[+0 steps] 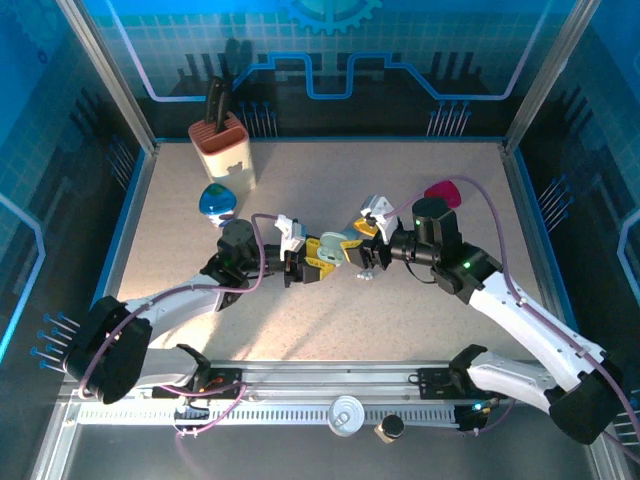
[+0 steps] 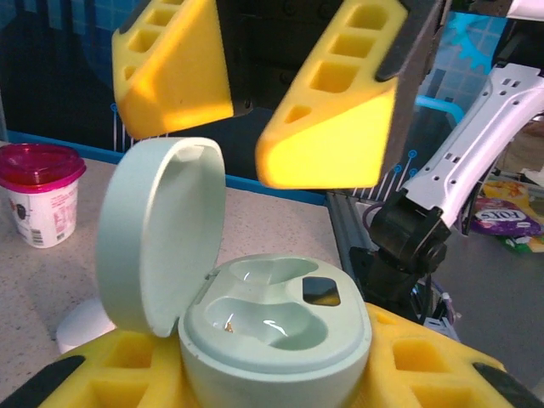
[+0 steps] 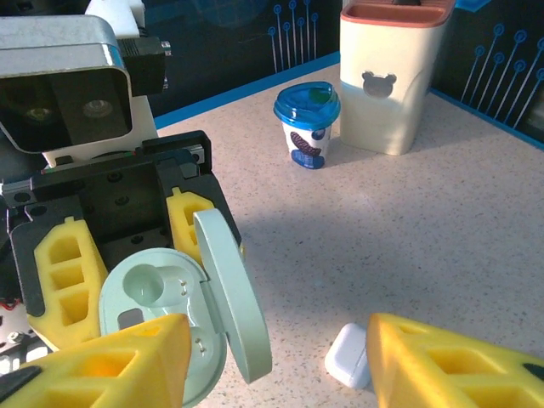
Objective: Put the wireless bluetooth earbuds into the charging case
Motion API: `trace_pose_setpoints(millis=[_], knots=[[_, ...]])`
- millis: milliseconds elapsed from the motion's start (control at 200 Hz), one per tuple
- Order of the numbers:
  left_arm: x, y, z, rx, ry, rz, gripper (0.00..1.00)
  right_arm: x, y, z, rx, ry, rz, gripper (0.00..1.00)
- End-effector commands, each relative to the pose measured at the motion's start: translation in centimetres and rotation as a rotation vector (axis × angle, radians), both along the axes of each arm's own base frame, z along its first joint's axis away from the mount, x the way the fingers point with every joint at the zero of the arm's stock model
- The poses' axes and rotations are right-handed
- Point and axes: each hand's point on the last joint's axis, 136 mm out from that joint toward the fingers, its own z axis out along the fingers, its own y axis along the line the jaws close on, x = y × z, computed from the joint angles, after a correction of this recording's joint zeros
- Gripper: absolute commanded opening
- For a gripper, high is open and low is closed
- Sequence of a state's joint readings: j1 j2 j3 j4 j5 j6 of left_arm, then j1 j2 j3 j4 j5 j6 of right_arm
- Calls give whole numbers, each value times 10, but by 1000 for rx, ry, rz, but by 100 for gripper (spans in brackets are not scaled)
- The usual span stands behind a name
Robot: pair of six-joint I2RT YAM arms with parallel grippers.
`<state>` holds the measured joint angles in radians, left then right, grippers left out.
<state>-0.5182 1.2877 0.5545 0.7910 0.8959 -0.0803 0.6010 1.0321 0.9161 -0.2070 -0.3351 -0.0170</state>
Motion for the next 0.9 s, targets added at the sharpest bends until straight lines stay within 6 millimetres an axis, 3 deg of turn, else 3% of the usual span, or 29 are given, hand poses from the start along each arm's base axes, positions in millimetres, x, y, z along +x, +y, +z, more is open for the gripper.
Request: trace_pose_setpoints(millis=[0,180,315,370,425,535,750,895], knots=[[-13,-2,25,-42,-48,-82,18,-1,9,6,26,-6,51,52],[-20,-1,26,-49,-63,-100,18,-8,23,2,47,42,148,45],[-20,0,27,-51,-66,-94,18,-12,28,2,63,57,187,35],[-19,0,25,-49,-58,-88,19,-12,29,3,65,55,189,23],[-18,-1,25,-47,-56,-84,20,-11,27,5,66,43,178,0],[-14,-1,22,-40,-41,-65,25,-10,23,9,65,3,156,0],[-6,-5,19,-32,-7,-56,46,-9,22,10,39,-48,123,0],[-3,-5,20,-37,-3,-44,54,-8,24,11,29,-66,117,0]])
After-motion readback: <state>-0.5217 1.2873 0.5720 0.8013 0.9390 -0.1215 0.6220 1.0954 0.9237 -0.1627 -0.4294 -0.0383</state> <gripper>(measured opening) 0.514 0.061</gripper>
